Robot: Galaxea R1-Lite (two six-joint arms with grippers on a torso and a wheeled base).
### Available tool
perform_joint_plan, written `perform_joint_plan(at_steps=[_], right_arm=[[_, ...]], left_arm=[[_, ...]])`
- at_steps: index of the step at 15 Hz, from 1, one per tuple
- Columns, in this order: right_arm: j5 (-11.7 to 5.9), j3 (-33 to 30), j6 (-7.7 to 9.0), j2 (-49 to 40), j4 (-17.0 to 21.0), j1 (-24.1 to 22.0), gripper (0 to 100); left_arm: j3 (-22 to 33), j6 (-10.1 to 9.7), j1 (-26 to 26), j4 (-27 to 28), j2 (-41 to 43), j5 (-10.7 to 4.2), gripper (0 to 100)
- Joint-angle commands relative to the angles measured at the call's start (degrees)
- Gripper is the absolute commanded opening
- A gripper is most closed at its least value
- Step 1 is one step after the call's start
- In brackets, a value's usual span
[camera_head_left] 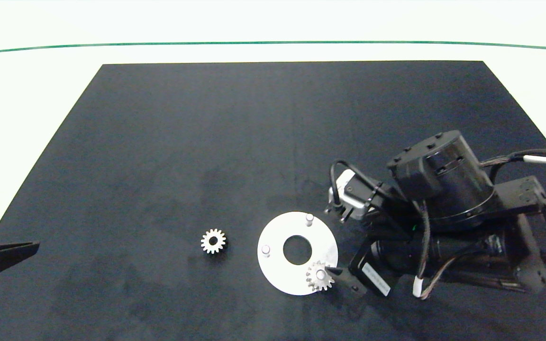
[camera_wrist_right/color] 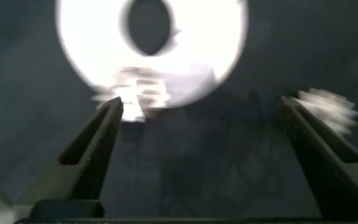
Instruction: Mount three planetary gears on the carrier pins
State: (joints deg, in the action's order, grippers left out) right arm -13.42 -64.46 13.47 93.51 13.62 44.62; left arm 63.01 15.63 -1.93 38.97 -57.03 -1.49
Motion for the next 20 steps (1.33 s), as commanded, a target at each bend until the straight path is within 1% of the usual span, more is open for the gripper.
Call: perform_joint_plan(at_steps=[1, 2, 4, 6, 9, 13, 14, 15, 16, 20], right_arm=[[-0.11, -1.0, 0.06, -3.2, 0.7, -7.1, 100], [-0.11, -2.5, 0.06, -2.7, 2.2, -8.7, 100], [-0.11, -6.9, -0.2, -2.0, 7.8, -11.0, 100], [-0.11, -9.5, -0.29, -0.3, 9.8, -11.9, 100], [-0.03, -10.9, -0.29, 2.8, 10.9, -11.9, 100], [0.06, -12.0, -0.46, 6.1, 10.8, -11.7, 100], [0.15, -12.2, -0.81, 6.9, 10.6, -11.7, 100], [0.15, -12.4, -1.69, 7.6, 10.5, -11.7, 100], [0.33, -12.6, -2.04, 8.5, 10.4, -11.7, 100], [0.33, -12.6, -2.04, 10.1, 9.2, -11.6, 100]], left_arm=[[0.1, 0.1, 0.3, 0.2, 0.1, -0.01, 100], [0.1, 0.1, 0.2, 0.2, 0.1, -0.09, 100], [0.1, 0.1, 0.2, 0.2, 0.1, -0.01, 100], [0.1, 0.1, 0.2, 0.2, 0.1, -0.09, 100], [0.1, 0.1, 0.1, 0.2, 0.1, -0.09, 100], [0.0, 0.19, -0.1, 0.2, 0.1, -0.09, 100], [0.0, 0.46, -0.2, 0.2, 0.1, -0.01, 100], [-0.1, 0.72, -0.2, 0.2, 0.2, -0.01, 100], [-0.1, 0.72, -0.2, 0.3, 0.2, -0.01, 100], [0.0, 0.72, 0.1, 0.4, 0.5, -0.01, 100]])
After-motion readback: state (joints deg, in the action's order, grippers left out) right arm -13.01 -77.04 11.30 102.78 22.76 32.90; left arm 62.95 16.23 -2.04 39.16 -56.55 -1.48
